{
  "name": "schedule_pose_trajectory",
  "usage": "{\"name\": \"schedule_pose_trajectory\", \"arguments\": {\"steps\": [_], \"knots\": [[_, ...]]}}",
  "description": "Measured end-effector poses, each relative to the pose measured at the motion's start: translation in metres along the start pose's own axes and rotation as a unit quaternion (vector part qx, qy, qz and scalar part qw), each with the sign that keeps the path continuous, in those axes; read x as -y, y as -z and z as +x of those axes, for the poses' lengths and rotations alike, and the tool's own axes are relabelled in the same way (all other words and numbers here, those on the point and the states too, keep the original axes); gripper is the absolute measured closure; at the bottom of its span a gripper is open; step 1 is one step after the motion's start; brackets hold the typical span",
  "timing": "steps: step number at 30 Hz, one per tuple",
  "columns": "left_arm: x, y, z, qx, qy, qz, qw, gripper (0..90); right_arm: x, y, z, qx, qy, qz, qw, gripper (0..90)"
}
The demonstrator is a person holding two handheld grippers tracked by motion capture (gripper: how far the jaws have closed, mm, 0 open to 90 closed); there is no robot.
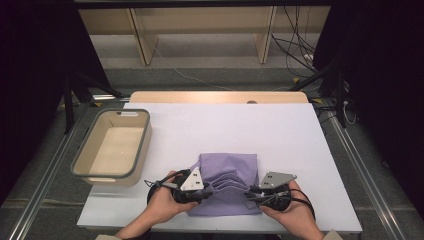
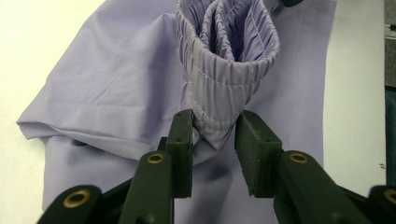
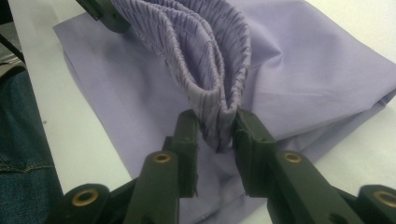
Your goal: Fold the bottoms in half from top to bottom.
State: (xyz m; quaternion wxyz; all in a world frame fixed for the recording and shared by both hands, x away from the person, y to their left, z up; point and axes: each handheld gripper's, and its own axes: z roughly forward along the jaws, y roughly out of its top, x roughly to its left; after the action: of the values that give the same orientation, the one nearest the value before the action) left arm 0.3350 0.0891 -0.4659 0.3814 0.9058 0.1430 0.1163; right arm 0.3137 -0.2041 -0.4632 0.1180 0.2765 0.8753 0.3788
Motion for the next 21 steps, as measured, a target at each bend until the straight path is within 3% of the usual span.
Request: {"name": "schedule_pose_trajectory", "arguments": {"steps": [9,12,21], "knots": [[0.002,0.004,-0.002,0.001,0.002,-0.003,1.0,65.7,0.002,0.004,-0.002,-0.005,-0.011,-0.007,0.9999,65.8],[0.002,0.006,-0.002,0.005,0.002,-0.005,1.0,65.5,0.003,0.01,-0.006,-0.01,-0.023,-0.028,0.9993,59.9],[0.005,0.009,-0.004,0.009,-0.002,-0.002,1.0,65.4,0.003,0.019,-0.011,-0.007,-0.05,-0.072,0.9961,55.6]]}}
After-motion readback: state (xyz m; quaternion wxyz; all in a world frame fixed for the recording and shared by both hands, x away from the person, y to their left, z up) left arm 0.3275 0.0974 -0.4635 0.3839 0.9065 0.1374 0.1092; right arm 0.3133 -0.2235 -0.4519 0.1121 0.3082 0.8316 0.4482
